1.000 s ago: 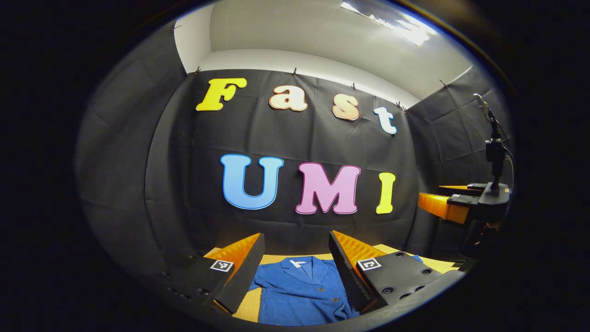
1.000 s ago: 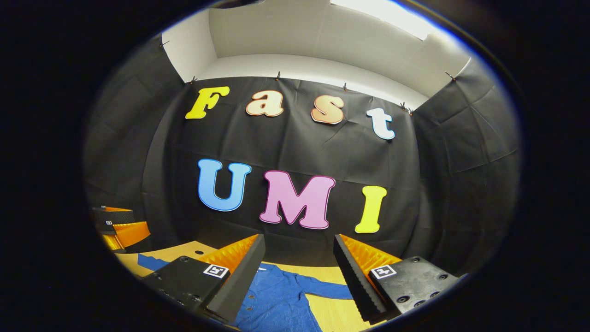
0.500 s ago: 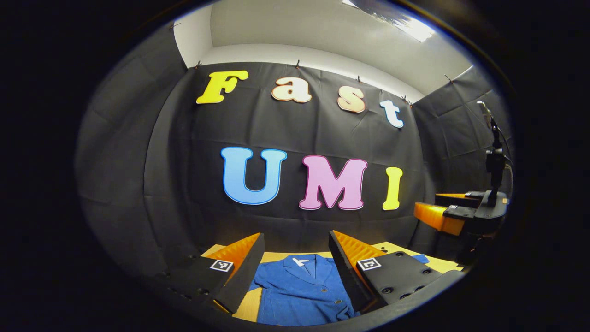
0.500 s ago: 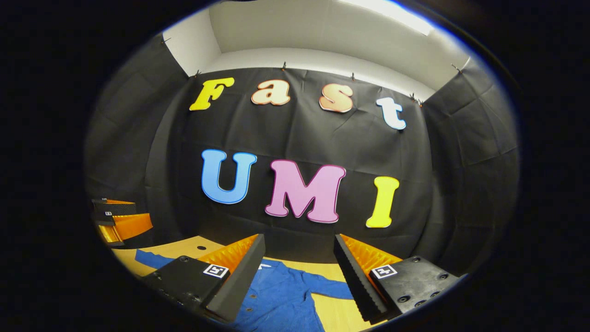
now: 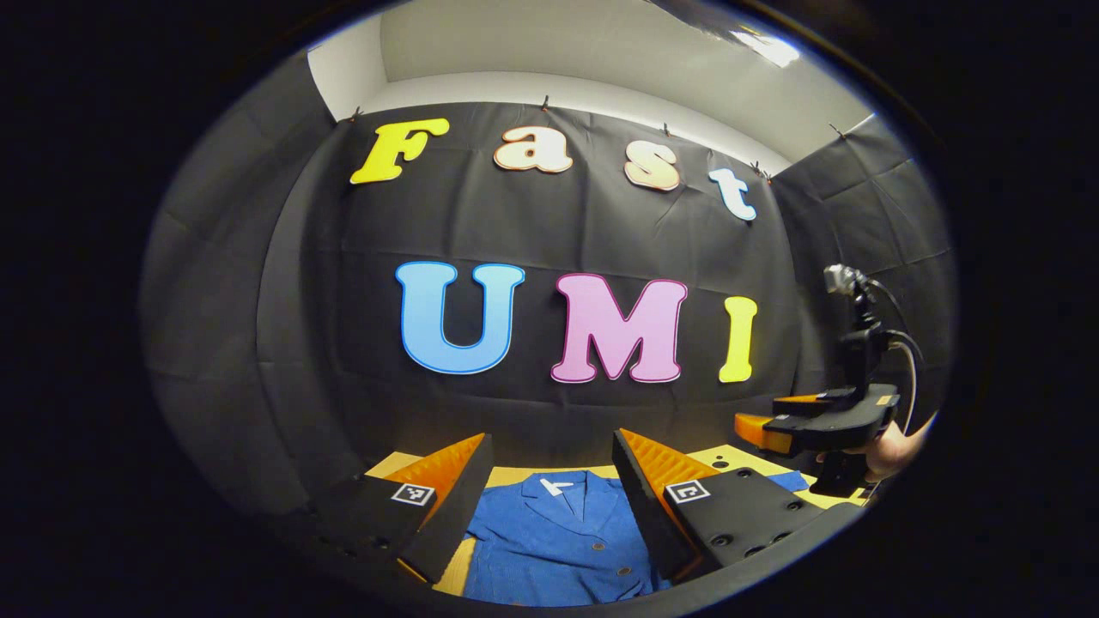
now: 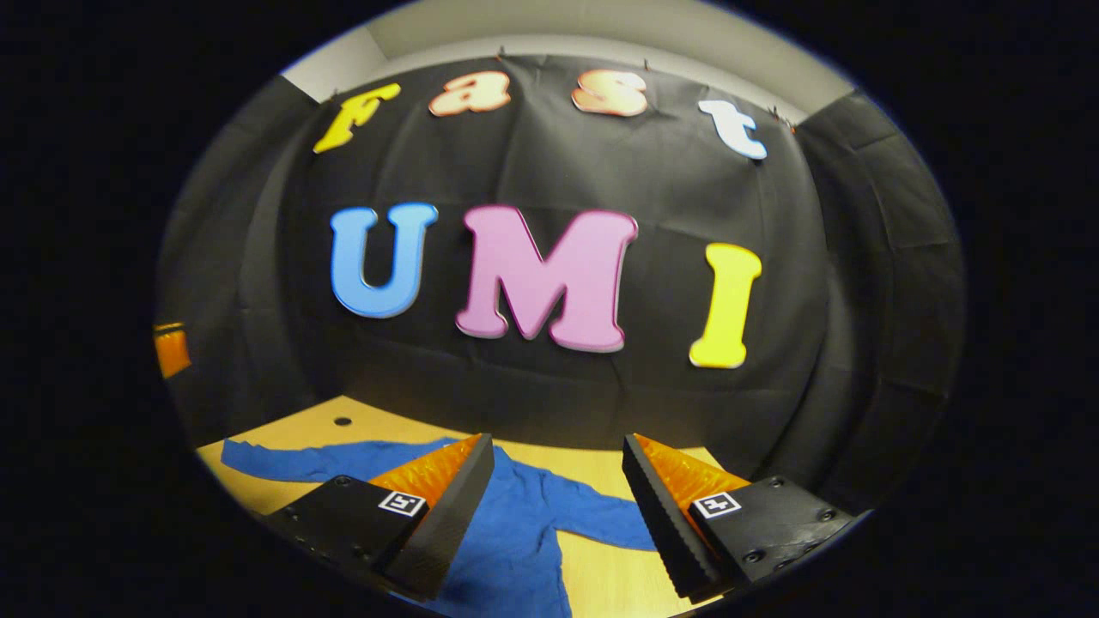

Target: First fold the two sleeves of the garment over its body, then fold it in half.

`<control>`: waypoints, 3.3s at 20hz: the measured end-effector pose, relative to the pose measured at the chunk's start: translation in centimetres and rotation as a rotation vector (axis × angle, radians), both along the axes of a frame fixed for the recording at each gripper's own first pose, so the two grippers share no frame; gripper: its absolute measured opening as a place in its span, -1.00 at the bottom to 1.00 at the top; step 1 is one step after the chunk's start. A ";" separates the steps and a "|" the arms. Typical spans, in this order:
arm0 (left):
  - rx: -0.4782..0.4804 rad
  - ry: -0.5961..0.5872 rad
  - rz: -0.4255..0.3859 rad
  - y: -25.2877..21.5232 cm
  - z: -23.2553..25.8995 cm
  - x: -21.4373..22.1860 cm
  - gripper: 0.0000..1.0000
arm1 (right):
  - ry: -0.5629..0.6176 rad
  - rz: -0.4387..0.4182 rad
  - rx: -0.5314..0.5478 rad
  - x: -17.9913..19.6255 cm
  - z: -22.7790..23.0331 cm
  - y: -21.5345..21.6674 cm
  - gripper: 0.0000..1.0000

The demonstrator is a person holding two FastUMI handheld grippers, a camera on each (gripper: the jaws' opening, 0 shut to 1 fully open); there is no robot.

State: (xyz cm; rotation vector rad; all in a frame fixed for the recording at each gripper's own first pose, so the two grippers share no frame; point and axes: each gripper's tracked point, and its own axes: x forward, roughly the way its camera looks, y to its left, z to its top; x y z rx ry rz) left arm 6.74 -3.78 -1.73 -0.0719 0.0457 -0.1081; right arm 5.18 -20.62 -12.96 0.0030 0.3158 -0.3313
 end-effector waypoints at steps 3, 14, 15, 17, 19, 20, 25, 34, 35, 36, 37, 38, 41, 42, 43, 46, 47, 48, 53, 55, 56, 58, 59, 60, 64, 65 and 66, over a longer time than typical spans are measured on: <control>0.015 0.028 0.010 -0.9 -0.6 1.6 0.60 | 0.117 -0.122 0.056 -0.4 -5.2 -6.7 0.92; 0.057 0.169 -0.026 -6.8 -4.1 6.1 0.59 | 0.567 -0.592 0.337 -12.0 -24.1 -27.1 0.96; 0.058 0.183 -0.026 -7.3 -4.4 6.1 0.59 | 0.594 -0.620 0.369 -12.4 -25.4 -27.7 0.95; 0.065 0.206 -0.031 -8.5 -4.9 6.4 0.60 | 0.655 -0.629 0.386 -12.8 -27.9 -28.4 0.94; 0.068 0.216 -0.036 -9.6 -5.0 6.7 0.60 | 0.716 -0.627 0.383 -12.8 -29.8 -27.8 0.94; 0.069 0.223 -0.039 -10.1 -5.0 6.8 0.60 | 0.737 -0.628 0.396 -12.8 -30.3 -27.6 0.95; 0.061 0.207 -0.025 -12.1 -3.9 6.7 0.60 | 0.708 -0.634 0.470 -13.3 -28.7 -29.2 0.92; 0.028 0.173 -0.026 -12.0 -3.0 6.0 0.60 | 0.672 -0.444 0.506 -9.2 -29.4 -25.1 -0.87; 0.016 0.181 -0.019 -11.7 -3.2 5.6 0.60 | 0.674 -0.407 0.503 -8.7 -29.2 -24.1 -0.89; 0.007 0.189 -0.008 -11.3 -3.4 5.2 0.60 | 0.678 -0.372 0.475 -8.2 -28.8 -23.4 -0.90; 0.000 0.196 0.005 -10.8 -3.6 4.8 0.60 | 0.664 -0.334 0.453 -7.3 -28.0 -22.5 -0.90; -0.004 0.201 0.018 -10.1 -3.8 4.4 0.60 | 0.635 -0.288 0.446 -5.8 -26.6 -21.1 -0.90; -0.014 0.206 0.059 -7.9 -4.2 3.2 0.60 | 0.582 -0.143 0.420 -0.8 -22.8 -15.4 -0.91; -0.015 0.208 0.073 -7.0 -4.2 2.9 0.60 | 0.567 -0.092 0.412 1.0 -21.7 -13.5 -0.91; -0.017 0.207 0.085 -6.2 -4.2 2.4 0.60 | 0.549 -0.048 0.407 2.9 -20.7 -11.7 -0.92; -0.018 0.206 0.123 -3.6 -4.5 1.2 0.60 | 0.490 0.075 0.417 8.5 -17.9 -6.0 -0.91; -0.018 0.210 0.137 -2.8 -4.7 0.6 0.60 | 0.466 0.111 0.425 10.2 -16.9 -3.8 -0.92; -0.018 0.215 0.152 -1.9 -4.9 0.1 0.60 | 0.453 0.148 0.441 11.7 -16.2 -1.3 -0.92; -0.050 0.242 0.243 3.2 -6.6 -2.3 0.60 | 0.431 0.334 0.465 17.2 -13.8 10.9 -0.91; -0.060 0.246 0.283 5.4 -6.9 -3.0 0.60 | 0.434 0.398 0.504 18.2 -13.5 15.8 -0.91; -0.061 0.248 0.303 6.6 -7.0 -3.4 0.60 | 0.435 0.423 0.526 18.3 -13.4 18.1 -0.92; -0.058 0.250 0.340 8.7 -7.3 -4.1 0.60 | 0.436 0.469 0.564 18.8 -13.7 22.7 -0.92; -0.058 0.253 0.359 9.7 -7.7 -4.4 0.60 | 0.441 0.494 0.581 18.9 -14.0 24.7 -0.92; -0.062 0.259 0.378 10.6 -8.0 -4.8 0.60 | 0.448 0.521 0.600 18.9 -14.4 26.8 -0.92; -0.110 0.289 0.436 13.4 -10.1 -5.9 0.60 | 0.477 0.548 0.648 18.9 -16.9 32.4 -0.84; -0.124 0.303 0.449 14.0 -11.0 -6.2 0.60 | 0.470 0.539 0.648 18.9 -17.0 33.0 -0.10; -0.138 0.317 0.461 14.6 -11.6 -6.3 0.60 | 0.463 0.531 0.637 18.9 -17.0 33.2 0.01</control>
